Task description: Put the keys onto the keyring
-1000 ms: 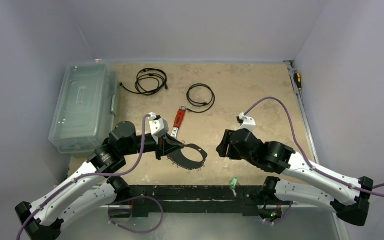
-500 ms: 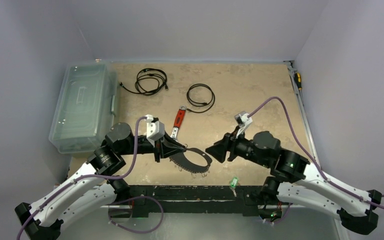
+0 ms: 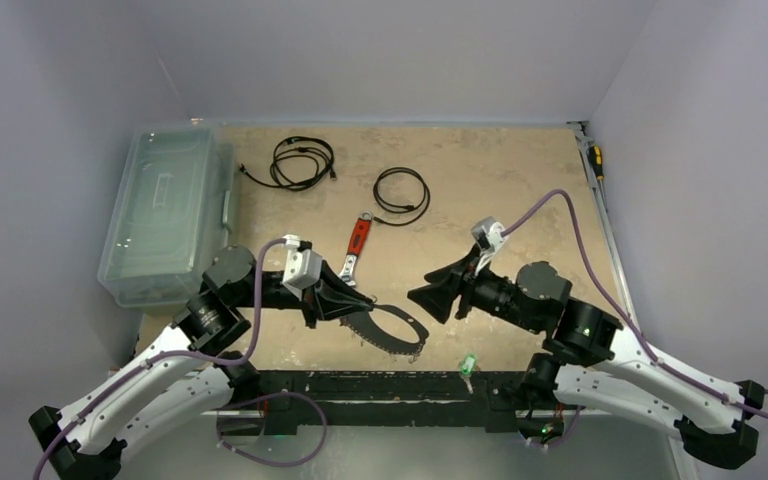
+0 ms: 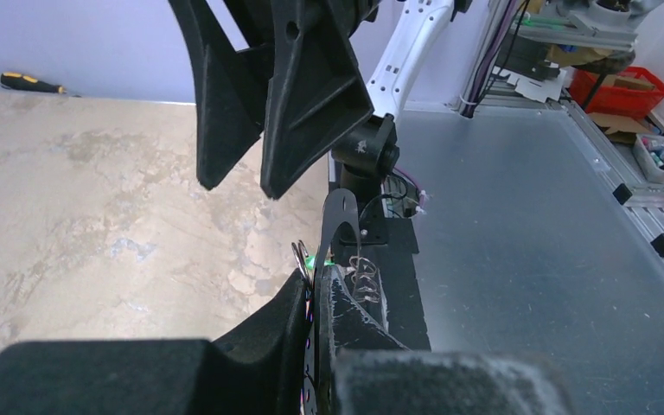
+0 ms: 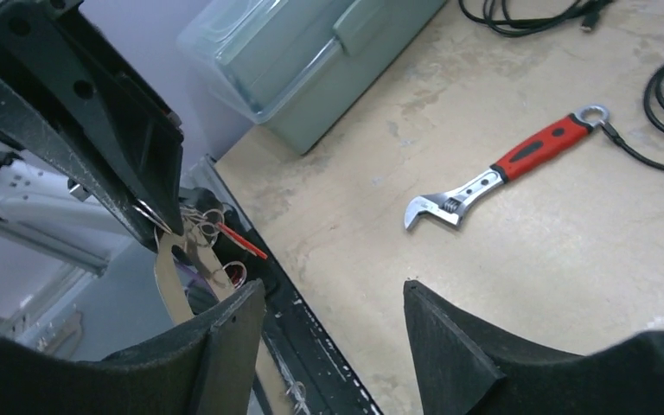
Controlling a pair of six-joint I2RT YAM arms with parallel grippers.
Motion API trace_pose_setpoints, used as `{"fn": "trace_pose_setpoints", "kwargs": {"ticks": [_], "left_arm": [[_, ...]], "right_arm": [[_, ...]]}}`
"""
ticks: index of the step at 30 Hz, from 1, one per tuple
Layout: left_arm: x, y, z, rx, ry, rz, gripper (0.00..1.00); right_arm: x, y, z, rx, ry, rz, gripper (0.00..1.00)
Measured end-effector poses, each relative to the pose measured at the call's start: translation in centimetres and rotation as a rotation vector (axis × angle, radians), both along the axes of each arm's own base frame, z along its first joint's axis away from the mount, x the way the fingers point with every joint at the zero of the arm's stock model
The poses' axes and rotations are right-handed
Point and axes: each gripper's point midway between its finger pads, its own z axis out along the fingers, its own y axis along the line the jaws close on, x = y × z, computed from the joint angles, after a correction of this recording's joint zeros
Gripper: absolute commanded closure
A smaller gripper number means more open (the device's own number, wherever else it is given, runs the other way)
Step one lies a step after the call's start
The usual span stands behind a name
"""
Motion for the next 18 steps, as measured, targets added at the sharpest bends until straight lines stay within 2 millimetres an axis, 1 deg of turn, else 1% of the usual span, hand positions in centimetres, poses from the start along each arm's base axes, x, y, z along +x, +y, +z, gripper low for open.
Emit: {"fn": "trace_pose_setpoints", "kwargs": {"ticks": [2,4,5,6,8,11,12,15,18], "left_arm": [[0.2,0.1,0.2,-0.006,-0.02,0.011,1.0],[0.5,0.3,0.3,-0.012,-0.043,0.042,1.0],[0.7,0.4,0.4,-0.016,-0.05,0.057,1.0],[0.9,0.6,0.4,-0.02,-0.059,0.076,1.0],[1.3,0.8,0.0,-0.015,-0.058,0.113,1.0],[1.9,1.0,-0.1,-0.013,-0.064,0.152,1.0],[2.0,1.1,-0.2,-0.012,-0.063,0.158,1.0],[2.0,1.1,-0.3,-0.008,-0.058,0.161,1.0],[1.7,1.0,-0.3,-0.01,-0.05,0.145,1.0]], "right_arm": [[0.1,-0.9,0.2,0.021,0.014,-0.042,0.36],[1.3,-2.5,-0.2,0.041,0.087,-0.177,0.37],[2.1,-4.0,-0.8,0.036,0.149,-0.288,0.35],[2.4,-4.6,-1.1,0.035,0.174,-0.329,0.35],[3.1,-6.2,-2.5,0.016,0.249,-0.452,0.35],[3.1,-7.2,-4.6,-0.051,0.306,-0.514,0.36],[3.0,-7.1,-4.9,-0.069,0.304,-0.499,0.36],[2.0,-5.3,-4.7,-0.07,0.252,-0.36,0.37],[0.7,-3.3,-3.0,-0.014,0.144,-0.185,0.37]]}}
